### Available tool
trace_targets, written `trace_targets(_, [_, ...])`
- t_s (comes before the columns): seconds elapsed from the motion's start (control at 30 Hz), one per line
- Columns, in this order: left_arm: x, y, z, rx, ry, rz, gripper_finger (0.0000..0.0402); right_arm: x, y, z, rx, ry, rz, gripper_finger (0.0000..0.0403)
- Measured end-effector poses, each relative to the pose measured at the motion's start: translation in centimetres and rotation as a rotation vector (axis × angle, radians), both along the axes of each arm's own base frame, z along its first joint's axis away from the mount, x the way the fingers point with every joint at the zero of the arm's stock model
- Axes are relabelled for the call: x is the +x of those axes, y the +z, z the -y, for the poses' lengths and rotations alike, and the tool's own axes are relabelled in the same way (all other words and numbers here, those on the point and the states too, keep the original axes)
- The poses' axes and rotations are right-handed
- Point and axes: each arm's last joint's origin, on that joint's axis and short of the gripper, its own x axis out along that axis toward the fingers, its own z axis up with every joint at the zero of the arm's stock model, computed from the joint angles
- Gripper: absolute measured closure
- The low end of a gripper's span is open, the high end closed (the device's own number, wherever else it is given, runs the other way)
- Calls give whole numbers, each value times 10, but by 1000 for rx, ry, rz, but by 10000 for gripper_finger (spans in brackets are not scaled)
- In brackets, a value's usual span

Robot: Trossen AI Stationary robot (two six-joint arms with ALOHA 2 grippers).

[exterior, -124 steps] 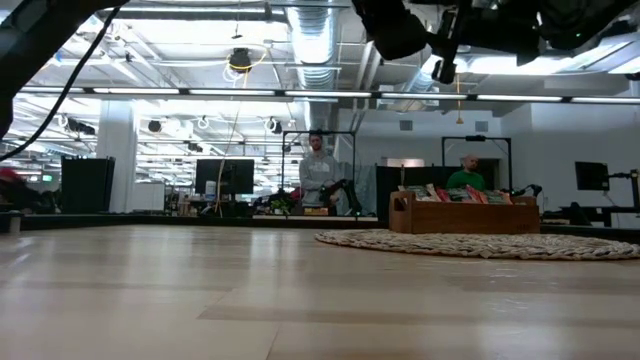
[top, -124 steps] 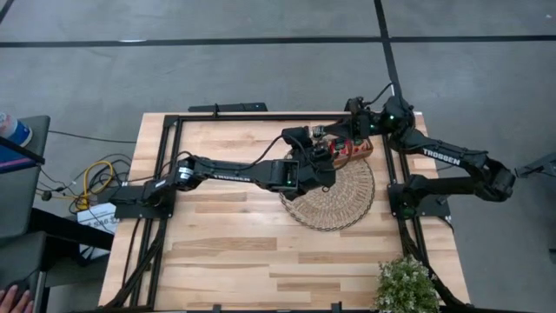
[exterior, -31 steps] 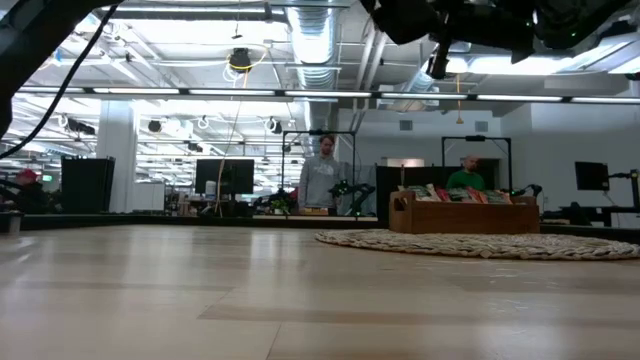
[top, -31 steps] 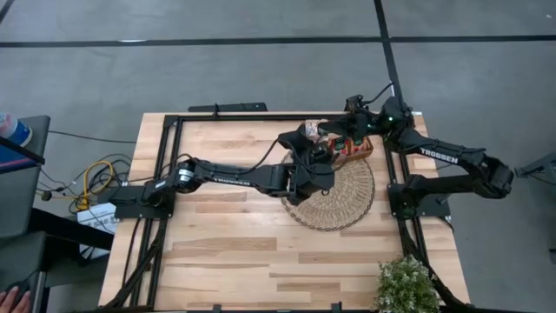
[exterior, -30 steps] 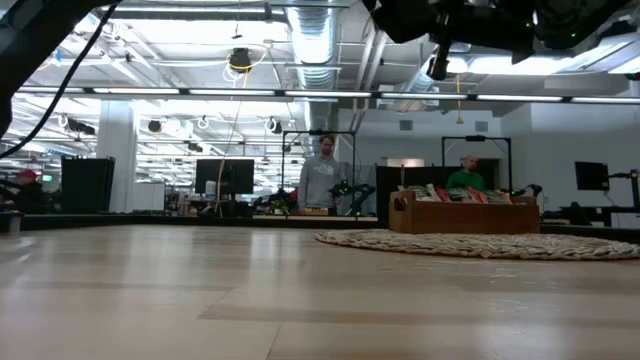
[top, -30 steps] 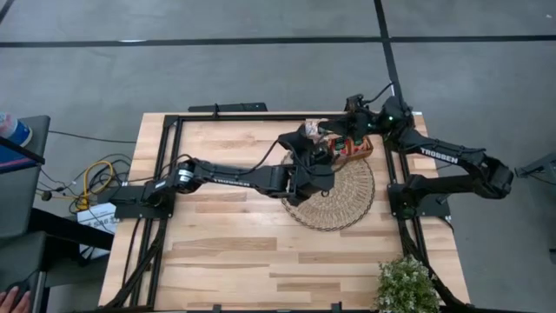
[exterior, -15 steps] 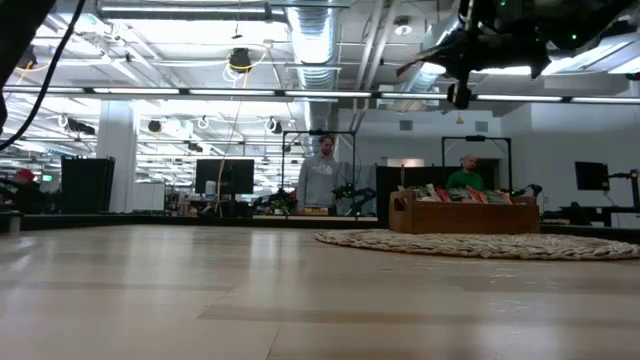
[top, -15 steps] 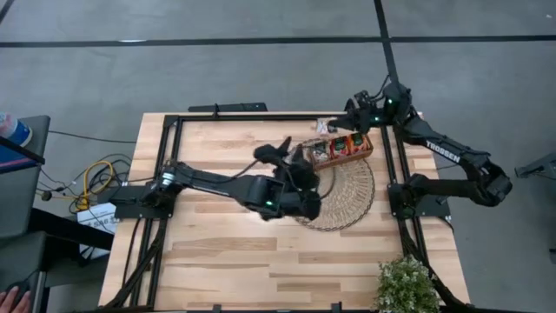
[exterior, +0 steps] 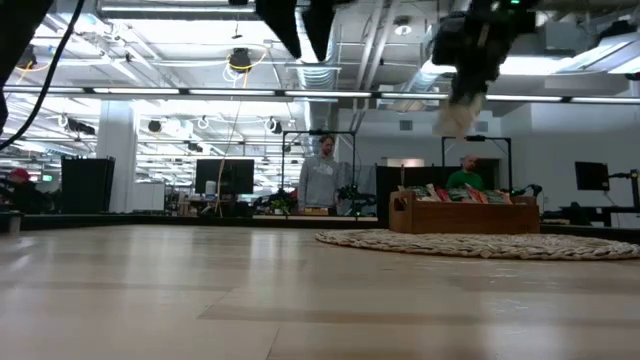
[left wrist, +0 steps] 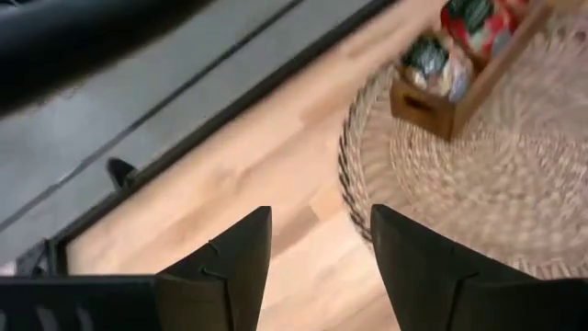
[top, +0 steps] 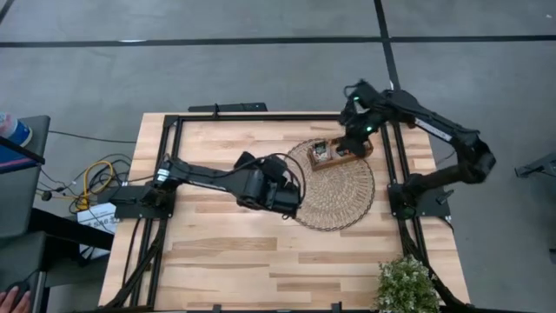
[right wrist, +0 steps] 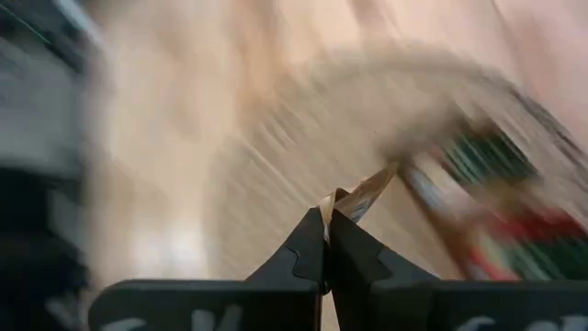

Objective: Pick & Place Tea
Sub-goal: Put the brown tea pack into the brown organizer

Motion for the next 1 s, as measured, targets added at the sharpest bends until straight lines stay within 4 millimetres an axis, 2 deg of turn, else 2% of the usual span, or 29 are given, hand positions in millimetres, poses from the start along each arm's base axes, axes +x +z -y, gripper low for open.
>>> trace_targets(0.07, [1, -11, -4, -33, 14, -37, 220, 12, -2, -1, -107, 41, -175, 403])
trace_targets(0.13, [0, -22, -8, -50, 26, -86, 220, 27, 0, -2, -218, 83, -254, 403])
trace_targets(0.3, [-7, -57, -16, -39, 79, -197, 220, 59, 5, -9, -422, 243, -310, 403])
trace_targets(0.47, [-21, -78, -19, -7, 146, -218, 222, 81, 1, -19, -494, 413, -312, 403])
trace_targets(0.6, [-40, -76, -23, 29, 198, -135, 246, 88, -11, -18, -495, 504, -342, 403])
trace_targets(0.83, [-86, -53, -33, 77, 219, 129, 328, 96, -28, -10, -545, 627, -398, 403])
trace_targets(1.0, [-109, -42, -40, 157, 221, 189, 351, 103, -42, -7, -582, 725, -452, 403])
